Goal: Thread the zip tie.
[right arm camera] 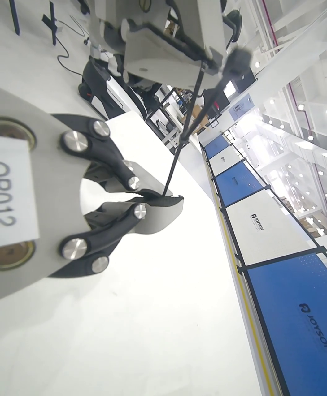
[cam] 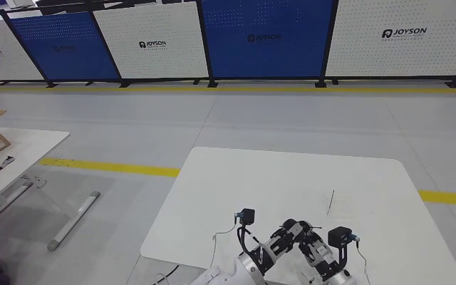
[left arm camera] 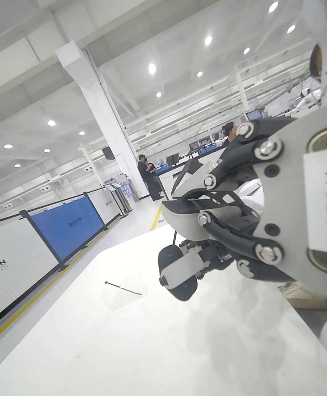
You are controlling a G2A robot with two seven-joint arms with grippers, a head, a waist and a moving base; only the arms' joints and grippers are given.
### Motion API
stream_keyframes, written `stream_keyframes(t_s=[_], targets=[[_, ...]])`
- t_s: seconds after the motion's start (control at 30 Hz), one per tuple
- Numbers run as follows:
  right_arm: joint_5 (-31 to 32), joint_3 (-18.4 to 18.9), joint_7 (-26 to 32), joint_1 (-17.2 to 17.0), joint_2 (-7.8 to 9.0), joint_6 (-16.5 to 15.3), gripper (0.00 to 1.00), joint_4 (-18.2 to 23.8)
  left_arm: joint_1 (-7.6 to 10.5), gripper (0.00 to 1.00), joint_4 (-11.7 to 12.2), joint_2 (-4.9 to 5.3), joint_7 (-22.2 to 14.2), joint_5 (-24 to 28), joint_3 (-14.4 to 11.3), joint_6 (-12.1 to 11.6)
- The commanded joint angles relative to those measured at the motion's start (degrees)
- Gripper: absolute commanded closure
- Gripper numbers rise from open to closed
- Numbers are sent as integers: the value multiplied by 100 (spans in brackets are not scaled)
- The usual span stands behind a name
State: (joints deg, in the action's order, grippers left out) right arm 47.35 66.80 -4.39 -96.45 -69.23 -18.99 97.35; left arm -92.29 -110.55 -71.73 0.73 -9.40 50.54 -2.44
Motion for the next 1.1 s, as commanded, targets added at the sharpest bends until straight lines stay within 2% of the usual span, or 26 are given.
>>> stream_keyframes(t_s=[0.0, 0.4, 1.07], targets=[[3, -1, 0, 0, -1, -5, 100, -4, -10, 100, -7, 4, -5, -11, 6, -7], [74, -11, -9, 13, -9, 34, 100, -32, -79, 100, -77, 25, 0, -9, 41, -80], [184, -19, -61, 12, -21, 97, 100, -30, -318, 100, -341, 84, 47, -267, 43, -244]])
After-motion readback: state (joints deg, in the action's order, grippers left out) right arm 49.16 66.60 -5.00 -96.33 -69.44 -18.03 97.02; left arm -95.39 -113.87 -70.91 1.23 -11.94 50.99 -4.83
